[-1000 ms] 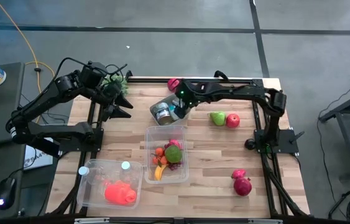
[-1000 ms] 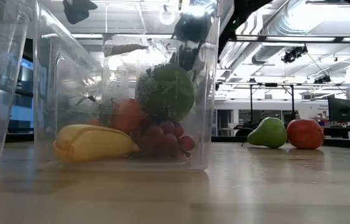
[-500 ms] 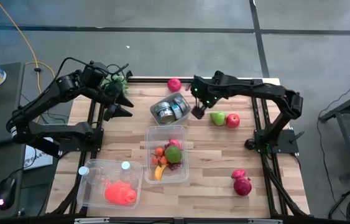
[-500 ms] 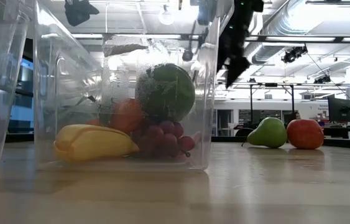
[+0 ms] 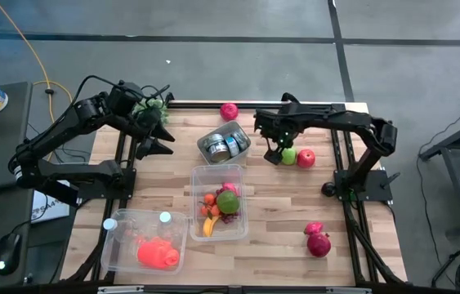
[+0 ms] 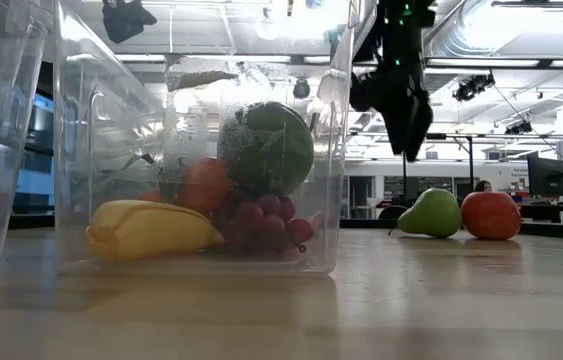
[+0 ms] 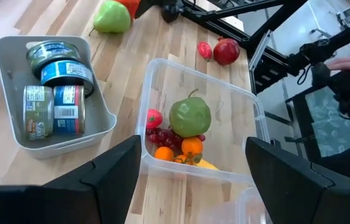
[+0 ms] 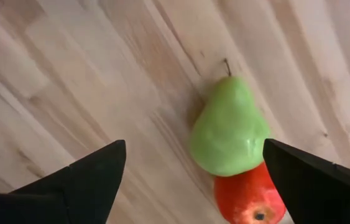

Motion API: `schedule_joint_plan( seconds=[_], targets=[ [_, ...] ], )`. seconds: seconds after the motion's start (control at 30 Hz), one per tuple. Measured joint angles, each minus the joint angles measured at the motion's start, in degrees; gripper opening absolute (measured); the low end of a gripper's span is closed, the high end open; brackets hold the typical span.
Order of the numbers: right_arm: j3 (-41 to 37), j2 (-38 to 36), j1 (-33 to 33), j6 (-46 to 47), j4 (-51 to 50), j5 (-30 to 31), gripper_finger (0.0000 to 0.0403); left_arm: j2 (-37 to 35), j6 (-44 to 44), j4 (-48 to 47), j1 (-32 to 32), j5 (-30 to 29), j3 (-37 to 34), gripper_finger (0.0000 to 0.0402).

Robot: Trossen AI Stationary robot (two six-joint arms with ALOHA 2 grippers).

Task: Pick & Place Food Item
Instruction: Put the green pear into the right transparent bin

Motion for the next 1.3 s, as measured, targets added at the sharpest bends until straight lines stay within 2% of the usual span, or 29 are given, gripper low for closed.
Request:
schedule_joint_plan(
  seconds=[0.3, 0.5, 0.7, 0.97, 1.13, 1.3],
  targets=[
    [-8.7, -0.03, -1.2, 0.96, 4.01, 6.12, 0.0365, -0.01, 0.3, -0.96, 0.0, -0.02, 0.0, 0.0281],
    [-13.9, -0.02, -1.18, -0.4, 9.76, 4.64, 0.0367, -0.02, 0.31, -0.89, 0.0, -0.02, 0.0, 0.0281],
    [-19.37, -0.01, -0.69, -1.8, 18.22, 10.84, 0.037, -0.02, 0.18, -0.89, 0.0, -0.02, 0.0, 0.0281],
    [-23.94, -0.01, -0.19, -1.85, 22.37, 6.78, 0.0371, -0.01, -0.24, -0.89, 0.0, -0.02, 0.0, 0.0281],
    [-25.18, -0.01, 1.35, -0.35, 26.4, 7.19, 0.0371, -0.01, -0.28, -0.89, 0.0, -0.02, 0.0, 0.0281],
    [-25.3, 0.72, 1.96, 2.63, 28.33, 1.26, 0.0371, -0.01, -0.42, -0.87, 0.0, -0.02, 0.0, 0.0281]
  ],
)
